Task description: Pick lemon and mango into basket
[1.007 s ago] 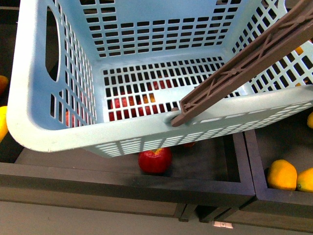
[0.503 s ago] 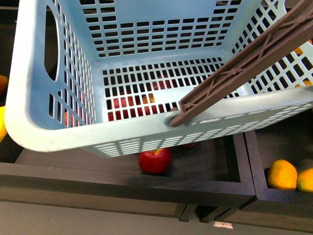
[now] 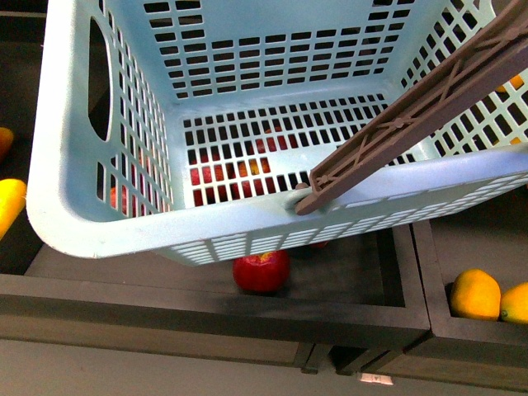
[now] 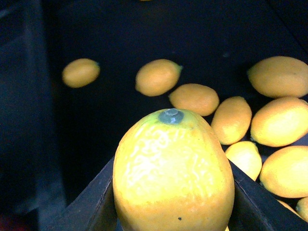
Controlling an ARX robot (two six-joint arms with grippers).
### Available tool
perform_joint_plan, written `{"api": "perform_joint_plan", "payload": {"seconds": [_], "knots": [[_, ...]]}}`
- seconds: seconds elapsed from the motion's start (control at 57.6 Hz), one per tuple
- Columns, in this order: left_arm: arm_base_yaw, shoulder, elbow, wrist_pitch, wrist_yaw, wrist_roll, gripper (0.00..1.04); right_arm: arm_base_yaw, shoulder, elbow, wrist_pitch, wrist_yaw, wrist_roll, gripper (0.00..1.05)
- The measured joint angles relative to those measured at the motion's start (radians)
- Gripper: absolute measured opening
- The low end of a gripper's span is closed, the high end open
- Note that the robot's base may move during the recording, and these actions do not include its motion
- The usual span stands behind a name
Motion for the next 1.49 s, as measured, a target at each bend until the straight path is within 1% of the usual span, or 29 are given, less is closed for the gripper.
{"api": "perform_joint_plan", "payload": {"seconds": [0.139, 0.226, 0.278, 0.399, 0.555, 0.659, 0.729, 0.833, 0.902, 1.007, 1.128, 1.215, 1.302, 1.406, 1.492], "knots": [[0.0, 0.0, 0.0, 0.0, 0.0, 0.0, 0.28, 0.013, -0.317, -0.061, -0.114, -0.08, -0.011, 0.49], [0.0, 0.0, 0.0, 0.0, -0.003, 0.0, 0.28, 0.046, -0.459, -0.074, -0.16, -0.088, 0.002, 0.49], [0.0, 0.0, 0.0, 0.0, -0.003, 0.0, 0.28, 0.083, -0.541, -0.084, -0.18, -0.085, 0.014, 0.49], [0.0, 0.0, 0.0, 0.0, -0.002, 0.0, 0.28, 0.197, -0.66, -0.113, -0.2, -0.035, 0.016, 0.49], [0.0, 0.0, 0.0, 0.0, -0.003, 0.0, 0.28, 0.344, -0.706, -0.148, -0.2, 0.043, 0.03, 0.49], [0.0, 0.0, 0.0, 0.0, 0.0, 0.0, 0.28, 0.484, -0.708, -0.18, -0.192, 0.119, 0.045, 0.49], [0.0, 0.0, 0.0, 0.0, -0.001, 0.0, 0.28, 0.56, -0.704, -0.192, -0.18, 0.154, 0.054, 0.49], [0.0, 0.0, 0.0, 0.0, -0.003, 0.0, 0.28, 0.643, -0.666, -0.197, -0.145, 0.196, 0.064, 0.49], [0.0, 0.0, 0.0, 0.0, -0.003, 0.0, 0.28, 0.68, -0.631, -0.202, -0.132, 0.215, 0.069, 0.49], [0.0, 0.0, 0.0, 0.0, -0.002, 0.0, 0.28, 0.712, -0.581, -0.202, -0.1, 0.248, 0.076, 0.49], [0.0, 0.0, 0.0, 0.0, 0.0, 0.0, 0.28, 0.725, -0.538, -0.195, -0.081, 0.262, 0.09, 0.69], [0.0, 0.0, 0.0, 0.0, -0.001, 0.0, 0.28, 0.729, -0.527, -0.187, -0.078, 0.268, 0.093, 0.81], [0.0, 0.001, 0.0, 0.0, 0.002, 0.002, 0.28, 0.722, -0.529, -0.177, -0.082, 0.285, 0.096, 0.97], [0.0, 0.001, 0.0, 0.0, -0.004, 0.0, 0.28, 0.694, -0.556, -0.175, -0.119, 0.311, 0.099, 0.96], [0.0, 0.001, 0.0, 0.0, -0.006, 0.002, 0.28, 0.646, -0.61, -0.175, -0.172, 0.341, 0.106, 0.96]]}}
